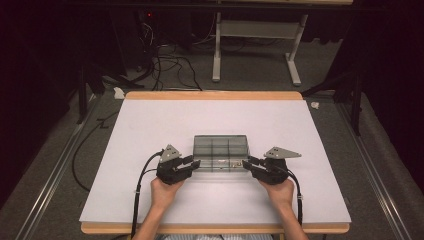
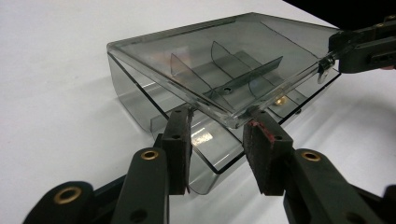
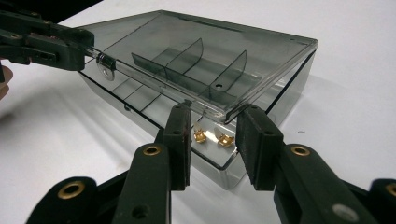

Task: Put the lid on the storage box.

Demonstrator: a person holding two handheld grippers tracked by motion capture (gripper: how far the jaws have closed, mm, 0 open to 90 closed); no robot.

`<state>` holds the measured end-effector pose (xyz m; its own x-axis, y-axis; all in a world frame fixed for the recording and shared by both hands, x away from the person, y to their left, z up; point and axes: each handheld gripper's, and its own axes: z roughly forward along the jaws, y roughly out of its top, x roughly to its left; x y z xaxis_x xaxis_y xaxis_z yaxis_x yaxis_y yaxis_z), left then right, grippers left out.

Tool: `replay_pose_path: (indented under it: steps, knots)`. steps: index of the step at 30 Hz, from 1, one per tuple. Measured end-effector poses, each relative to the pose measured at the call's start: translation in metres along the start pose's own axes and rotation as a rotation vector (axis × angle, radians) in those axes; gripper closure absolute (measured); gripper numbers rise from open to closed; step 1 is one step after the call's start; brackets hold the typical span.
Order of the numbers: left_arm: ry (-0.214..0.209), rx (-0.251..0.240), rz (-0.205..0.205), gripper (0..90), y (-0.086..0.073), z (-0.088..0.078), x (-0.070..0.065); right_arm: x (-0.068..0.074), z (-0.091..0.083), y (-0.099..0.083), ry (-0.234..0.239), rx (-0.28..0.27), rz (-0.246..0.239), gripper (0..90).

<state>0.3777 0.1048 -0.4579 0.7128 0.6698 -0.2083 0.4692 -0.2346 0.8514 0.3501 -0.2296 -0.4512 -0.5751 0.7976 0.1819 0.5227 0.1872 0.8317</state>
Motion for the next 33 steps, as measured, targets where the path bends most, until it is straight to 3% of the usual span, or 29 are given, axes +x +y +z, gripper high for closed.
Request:
replay_pose_path:
  steps: [17,33]
  knots:
    - [0.016,-0.004,0.003,60.8,-0.006,-0.004,-0.004,0.003,-0.002,-0.006,-0.016,-0.004,-0.014,62.5]
    - [0.038,0.023,0.013,60.2,-0.014,-0.001,-0.007,0.003,0.0,-0.014,-0.028,0.024,-0.015,60.6]
